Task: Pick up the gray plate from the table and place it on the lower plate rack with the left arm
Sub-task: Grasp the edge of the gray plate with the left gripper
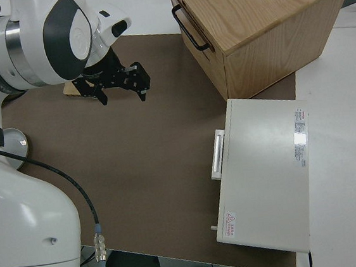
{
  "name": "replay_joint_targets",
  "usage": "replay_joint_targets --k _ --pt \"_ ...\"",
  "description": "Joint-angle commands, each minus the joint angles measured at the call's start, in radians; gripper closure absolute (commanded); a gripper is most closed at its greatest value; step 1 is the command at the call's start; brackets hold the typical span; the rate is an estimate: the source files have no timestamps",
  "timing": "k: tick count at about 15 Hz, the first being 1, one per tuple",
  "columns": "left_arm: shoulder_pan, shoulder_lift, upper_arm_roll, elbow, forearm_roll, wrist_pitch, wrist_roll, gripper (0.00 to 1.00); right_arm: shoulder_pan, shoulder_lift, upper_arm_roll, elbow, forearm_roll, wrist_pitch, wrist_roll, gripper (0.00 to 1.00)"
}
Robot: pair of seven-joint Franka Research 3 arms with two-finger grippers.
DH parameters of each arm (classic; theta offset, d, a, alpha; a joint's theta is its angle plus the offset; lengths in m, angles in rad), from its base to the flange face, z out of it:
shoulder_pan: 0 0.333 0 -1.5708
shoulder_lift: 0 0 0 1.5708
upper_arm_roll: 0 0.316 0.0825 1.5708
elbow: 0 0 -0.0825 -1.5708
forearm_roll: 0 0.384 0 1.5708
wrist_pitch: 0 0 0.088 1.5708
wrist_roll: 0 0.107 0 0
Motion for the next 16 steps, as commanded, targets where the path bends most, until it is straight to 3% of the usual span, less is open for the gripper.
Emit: replay_joint_targets --k 1,3,4,7,8,12,15,16 --pt "-0.011 0.038 0.009 -0.035 -0.01 0.081 -0.015 0.0 -0.026 -0.002 0.023 0.01 -0.007 -0.014 0.013 0.017" --pt "-0.011 0.044 0.009 -0.036 -0.01 0.092 -0.016 0.03 -0.026 -0.002 0.023 0.01 -0.007 -0.014 0.013 0.017" --pt "-0.01 0.046 0.009 -0.036 -0.01 0.097 -0.021 0.14 -0.026 -0.002 0.023 0.01 -0.007 -0.014 0.013 0.017" --pt "-0.007 0.047 0.009 -0.036 -0.01 0.097 -0.045 0.71 -0.026 -0.002 0.023 0.01 -0.007 -0.014 0.013 0.017" --pt "-0.007 0.047 0.007 -0.036 -0.01 0.097 -0.047 0.81 -0.026 -0.002 0.023 0.01 -0.007 -0.014 0.013 0.017" --pt "-0.01 0.052 0.009 -0.039 -0.01 0.097 -0.047 0.87 -0.026 -0.002 0.023 0.01 -0.007 -0.014 0.013 0.017" --pt "-0.01 0.052 0.009 -0.042 -0.01 0.097 -0.047 1.0 -0.026 -0.002 0.023 0.01 -0.007 -0.014 0.013 0.017" --pt "-0.008 0.052 0.009 -0.044 -0.01 0.095 -0.047 1.0 -0.026 -0.002 0.023 0.01 -0.007 -0.014 0.013 0.017"
